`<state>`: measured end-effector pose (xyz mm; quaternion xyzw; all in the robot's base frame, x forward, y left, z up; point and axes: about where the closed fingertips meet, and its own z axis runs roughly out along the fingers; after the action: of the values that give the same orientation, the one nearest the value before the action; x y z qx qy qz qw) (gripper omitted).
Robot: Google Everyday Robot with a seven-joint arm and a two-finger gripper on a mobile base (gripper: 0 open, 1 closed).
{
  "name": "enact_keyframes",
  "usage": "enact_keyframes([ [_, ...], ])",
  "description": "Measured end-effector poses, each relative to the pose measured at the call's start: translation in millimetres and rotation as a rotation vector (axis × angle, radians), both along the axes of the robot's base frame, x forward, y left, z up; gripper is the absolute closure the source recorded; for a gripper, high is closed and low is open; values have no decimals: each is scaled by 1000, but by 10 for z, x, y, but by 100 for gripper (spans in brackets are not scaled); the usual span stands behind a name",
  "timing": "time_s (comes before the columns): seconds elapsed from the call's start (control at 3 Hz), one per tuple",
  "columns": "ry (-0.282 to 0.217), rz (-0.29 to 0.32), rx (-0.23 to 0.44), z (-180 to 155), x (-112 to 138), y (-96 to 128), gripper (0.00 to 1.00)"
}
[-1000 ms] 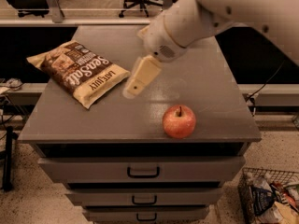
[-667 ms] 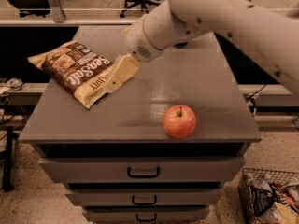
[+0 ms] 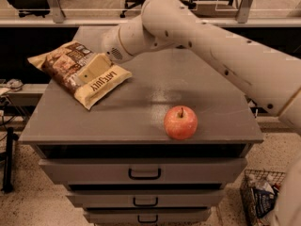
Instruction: Pick brown chip bag
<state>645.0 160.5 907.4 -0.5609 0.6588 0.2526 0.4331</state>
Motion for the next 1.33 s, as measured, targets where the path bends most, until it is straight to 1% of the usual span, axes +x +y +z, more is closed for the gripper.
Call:
enact_keyframes([
  [0.33,64,-14,32,-205,151,228,0],
  [0.67,103,-46,19,-399,272,311,13],
  [1.0,112,-79,8,-498,352,291,36],
  [1.33,120,-94,8,-536,368,282,59],
])
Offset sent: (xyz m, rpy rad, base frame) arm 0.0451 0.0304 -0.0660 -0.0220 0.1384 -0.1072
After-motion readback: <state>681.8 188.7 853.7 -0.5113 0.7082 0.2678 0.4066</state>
